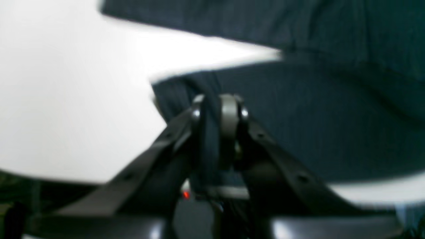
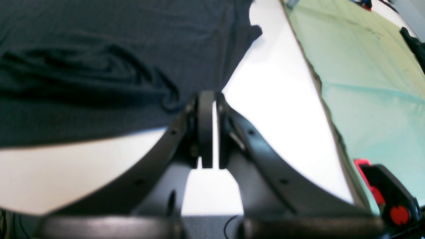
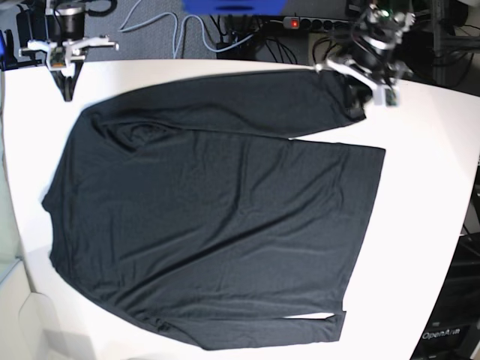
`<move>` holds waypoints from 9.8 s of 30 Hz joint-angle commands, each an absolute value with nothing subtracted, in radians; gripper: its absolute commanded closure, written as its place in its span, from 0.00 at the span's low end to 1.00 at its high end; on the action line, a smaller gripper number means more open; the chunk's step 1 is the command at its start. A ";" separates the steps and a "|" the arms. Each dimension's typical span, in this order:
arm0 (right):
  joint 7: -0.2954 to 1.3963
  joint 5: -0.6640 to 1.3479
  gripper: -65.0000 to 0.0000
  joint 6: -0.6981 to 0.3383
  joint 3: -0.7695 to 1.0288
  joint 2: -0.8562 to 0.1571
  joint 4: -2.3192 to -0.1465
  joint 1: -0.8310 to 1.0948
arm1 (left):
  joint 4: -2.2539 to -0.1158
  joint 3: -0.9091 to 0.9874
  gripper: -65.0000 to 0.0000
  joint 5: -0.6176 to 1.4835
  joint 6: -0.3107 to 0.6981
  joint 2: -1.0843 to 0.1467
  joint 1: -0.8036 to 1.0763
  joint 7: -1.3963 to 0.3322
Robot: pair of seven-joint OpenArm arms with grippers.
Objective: Fold the T-shirt properly
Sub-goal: 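Lower the left gripper toward the shirt's sleeve cuff corner, then close the left gripper on the shirt edge near the sleeve, then pull the grasped shirt edge with the left gripper, straightening it, then move the right gripper down to the shirt's collar corner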
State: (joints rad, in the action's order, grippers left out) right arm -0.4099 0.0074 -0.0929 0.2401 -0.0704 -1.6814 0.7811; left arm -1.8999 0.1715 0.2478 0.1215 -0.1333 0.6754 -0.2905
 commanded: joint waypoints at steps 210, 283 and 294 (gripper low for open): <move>-0.203 -0.542 0.95 -0.323 0.076 -0.176 -1.573 0.578 | -1.900 0.565 0.96 0.519 0.259 0.024 0.208 -0.929; -0.213 -0.825 0.57 -0.421 0.035 -0.262 -1.460 0.544 | -1.900 0.568 0.96 0.526 0.259 0.024 0.211 -0.929; -0.203 -0.860 0.80 -0.421 0.035 -0.292 -1.440 0.544 | -1.900 0.568 0.96 0.526 0.259 0.024 0.211 -0.931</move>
